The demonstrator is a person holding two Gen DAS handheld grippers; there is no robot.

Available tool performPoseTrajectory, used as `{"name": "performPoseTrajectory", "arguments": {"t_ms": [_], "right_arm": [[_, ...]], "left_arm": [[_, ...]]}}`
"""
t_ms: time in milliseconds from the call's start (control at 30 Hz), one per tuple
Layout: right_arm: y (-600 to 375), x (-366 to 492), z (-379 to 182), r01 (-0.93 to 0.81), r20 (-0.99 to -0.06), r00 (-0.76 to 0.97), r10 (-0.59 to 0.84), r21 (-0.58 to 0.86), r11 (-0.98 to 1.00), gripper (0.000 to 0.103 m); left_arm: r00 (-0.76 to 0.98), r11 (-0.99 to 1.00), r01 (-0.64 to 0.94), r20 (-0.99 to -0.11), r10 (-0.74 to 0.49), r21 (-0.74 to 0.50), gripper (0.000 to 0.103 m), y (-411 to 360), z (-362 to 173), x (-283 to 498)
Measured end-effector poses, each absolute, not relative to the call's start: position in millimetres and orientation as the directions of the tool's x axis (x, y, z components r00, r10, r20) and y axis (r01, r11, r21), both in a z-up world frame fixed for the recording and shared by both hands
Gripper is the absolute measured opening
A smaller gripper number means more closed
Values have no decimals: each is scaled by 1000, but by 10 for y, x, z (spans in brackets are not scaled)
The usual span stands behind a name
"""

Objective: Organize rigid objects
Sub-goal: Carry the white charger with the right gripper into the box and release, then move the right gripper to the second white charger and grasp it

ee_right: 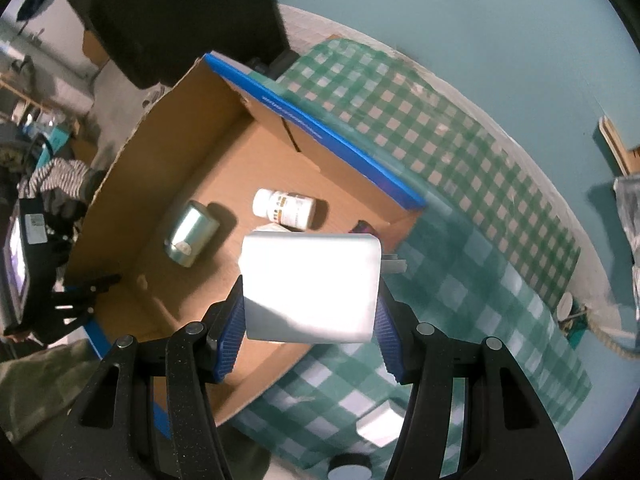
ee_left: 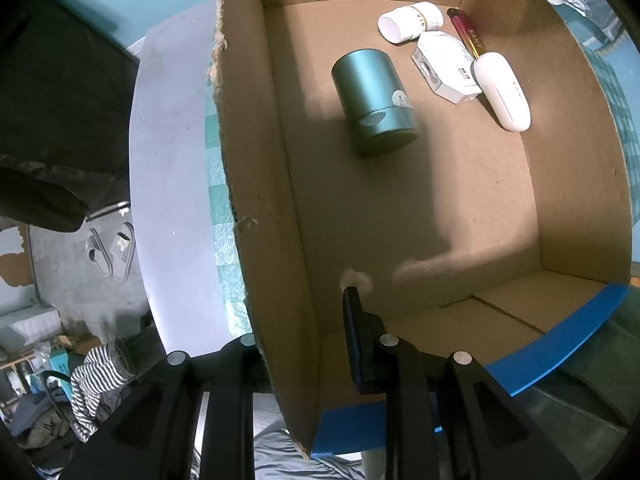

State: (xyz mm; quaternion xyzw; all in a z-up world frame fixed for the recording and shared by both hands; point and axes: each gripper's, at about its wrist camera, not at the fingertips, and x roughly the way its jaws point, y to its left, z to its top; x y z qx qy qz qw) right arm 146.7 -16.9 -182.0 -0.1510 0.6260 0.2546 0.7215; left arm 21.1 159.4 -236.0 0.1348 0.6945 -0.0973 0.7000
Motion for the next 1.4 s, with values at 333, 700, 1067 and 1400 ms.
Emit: {"name": "performPoseTrajectory", "arguments": {"t_ms": [333, 700, 1067, 1400], "right_arm": [[71, 1560, -2064, -601, -987, 60, 146, 81, 795, 57], [99, 1562, -2278, -625, -996, 43, 79, 35, 780, 58], [88, 1537, -2087, -613, -992, 69, 101, 38, 789, 60], [7, 1443, -1901, -597, -989, 91, 119, 41, 801, 65]], "left_arm": [[21, 945, 324, -999, 48, 53, 22, 1604, -2359, 179], [24, 944, 325, -999, 47, 53, 22, 1644, -2359, 185], [24, 941, 335, -999, 48, 53, 22, 1657, -2358, 208], [25, 940, 338, -999, 47, 52, 22, 1648, -2348, 207]]}}
